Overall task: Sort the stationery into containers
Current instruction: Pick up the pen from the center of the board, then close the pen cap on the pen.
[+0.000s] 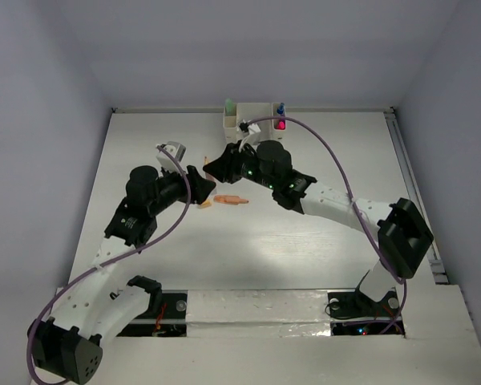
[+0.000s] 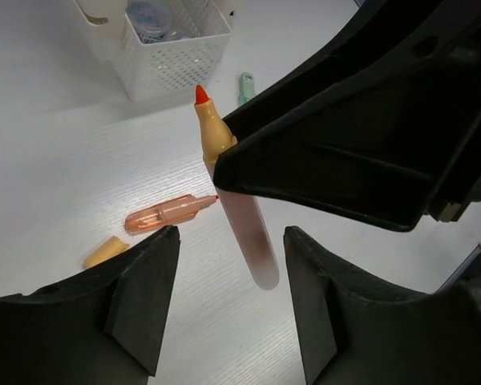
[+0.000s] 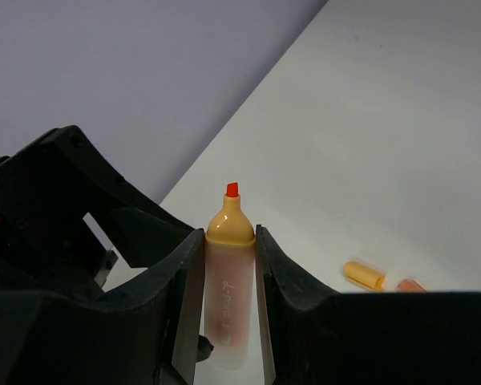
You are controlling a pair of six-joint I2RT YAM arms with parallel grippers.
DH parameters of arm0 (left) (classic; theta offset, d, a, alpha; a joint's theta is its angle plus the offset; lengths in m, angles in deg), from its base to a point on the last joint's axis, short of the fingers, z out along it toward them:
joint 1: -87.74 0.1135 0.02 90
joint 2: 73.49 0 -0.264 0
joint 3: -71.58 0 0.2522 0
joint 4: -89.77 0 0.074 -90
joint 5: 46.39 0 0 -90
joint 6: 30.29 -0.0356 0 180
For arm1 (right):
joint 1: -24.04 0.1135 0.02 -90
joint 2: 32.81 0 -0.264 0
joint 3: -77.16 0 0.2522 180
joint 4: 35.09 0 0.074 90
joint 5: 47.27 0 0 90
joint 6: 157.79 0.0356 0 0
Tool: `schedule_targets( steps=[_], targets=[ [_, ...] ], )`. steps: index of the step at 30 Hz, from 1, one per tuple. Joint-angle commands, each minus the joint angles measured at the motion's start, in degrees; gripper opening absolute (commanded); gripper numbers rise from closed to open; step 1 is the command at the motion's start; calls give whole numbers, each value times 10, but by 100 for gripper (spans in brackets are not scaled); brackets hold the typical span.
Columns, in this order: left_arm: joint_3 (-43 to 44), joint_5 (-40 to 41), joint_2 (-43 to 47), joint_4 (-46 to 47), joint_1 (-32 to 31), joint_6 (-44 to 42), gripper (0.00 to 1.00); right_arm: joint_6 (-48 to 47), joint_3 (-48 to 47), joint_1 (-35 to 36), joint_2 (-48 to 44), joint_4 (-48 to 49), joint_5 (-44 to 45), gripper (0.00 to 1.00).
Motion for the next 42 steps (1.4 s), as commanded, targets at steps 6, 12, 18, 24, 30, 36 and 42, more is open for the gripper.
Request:
schedule_targets(
  steps=[6,12,18,24,30,36,42],
  targets=[
    [10,-18,-11,25,3,-3,38,7,-15,15,-17,64,-9,11],
    [11,-28,-18,23,3,-3,8,5,-16,20,-17,65,-9,11],
    [14,-12,6,17,3,-11,0,-23,-8,20,-45,43,7,15],
    [16,-6,17,17,9,-18,0,-117,-50,13,-78,-104,-24,45],
    [18,22,37,0,20,-18,0,-194,-35,-18,-132,-176,-92,53],
    [19,52,70,-2,38,-17,0,-313,-34,-39,-106,-215,-242,11],
    [21,97,117,-3,84,-11,0,-422,-105,-39,1,-306,-272,10]
  ],
)
